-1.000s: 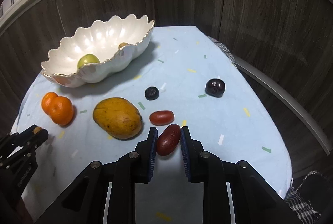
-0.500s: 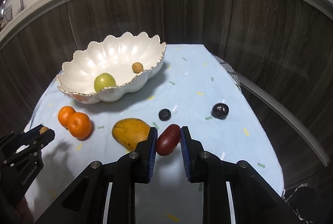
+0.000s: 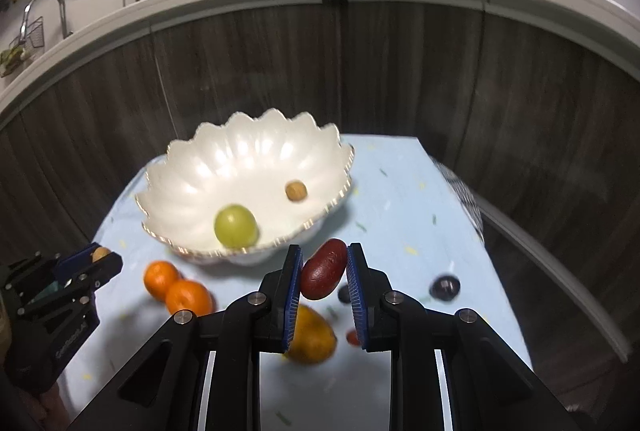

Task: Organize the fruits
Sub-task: 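Carry both fruits over the white bowl and open both tools to release them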

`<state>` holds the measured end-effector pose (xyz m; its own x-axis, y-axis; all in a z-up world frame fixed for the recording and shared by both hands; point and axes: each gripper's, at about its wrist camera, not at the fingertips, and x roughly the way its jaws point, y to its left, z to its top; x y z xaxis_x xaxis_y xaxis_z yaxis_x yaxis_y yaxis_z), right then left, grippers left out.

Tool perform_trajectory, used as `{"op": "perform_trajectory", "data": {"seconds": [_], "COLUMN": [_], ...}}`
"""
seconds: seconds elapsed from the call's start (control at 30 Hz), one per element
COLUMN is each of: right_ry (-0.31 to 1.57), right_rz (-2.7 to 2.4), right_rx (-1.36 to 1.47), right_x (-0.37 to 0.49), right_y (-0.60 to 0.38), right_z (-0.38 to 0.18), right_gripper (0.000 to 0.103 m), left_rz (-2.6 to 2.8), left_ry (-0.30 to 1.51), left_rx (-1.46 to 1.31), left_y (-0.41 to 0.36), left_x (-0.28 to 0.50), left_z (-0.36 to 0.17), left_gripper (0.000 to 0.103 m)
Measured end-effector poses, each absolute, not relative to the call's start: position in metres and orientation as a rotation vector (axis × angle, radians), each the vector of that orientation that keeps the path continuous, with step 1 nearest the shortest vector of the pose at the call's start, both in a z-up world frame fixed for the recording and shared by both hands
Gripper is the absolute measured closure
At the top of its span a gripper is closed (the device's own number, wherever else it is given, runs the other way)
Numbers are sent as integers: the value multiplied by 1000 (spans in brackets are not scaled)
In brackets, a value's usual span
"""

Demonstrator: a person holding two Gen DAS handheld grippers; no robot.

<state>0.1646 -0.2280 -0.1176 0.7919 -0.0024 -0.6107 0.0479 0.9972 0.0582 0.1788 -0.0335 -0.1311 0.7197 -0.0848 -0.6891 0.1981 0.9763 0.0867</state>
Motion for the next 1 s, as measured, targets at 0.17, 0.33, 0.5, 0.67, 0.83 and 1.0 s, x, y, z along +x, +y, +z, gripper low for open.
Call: {"op": "perform_trajectory", "data": {"seconds": [0.17, 0.33, 0.5, 0.67, 0.83, 1.0], "right_ry": [628, 613, 606, 600, 605, 638], "right_rz": [-10, -1, 4, -3, -4, -3], "right_rx": [72, 76, 68, 63, 58, 63], "right_x": [178, 193, 208, 224, 240, 259], "right_y": [-225, -222, -220, -222, -224, -228], "right_z": [-104, -96, -91, -88, -87, -93], "right_gripper": [79, 79, 79, 79, 79, 79], "left_rz": [-162, -171, -174, -172, -171, -167], "left_ry": [739, 735, 734, 731, 726, 735], "left_rx": [151, 154, 155, 151, 143, 140], "left_y": [-32, -34, -33, -31, -31, -33], "left_x": [193, 208, 221, 236, 254, 274], "left_z": [-119, -115, -112, -110, -108, -109], "left_gripper": [80, 80, 80, 80, 80, 80]}}
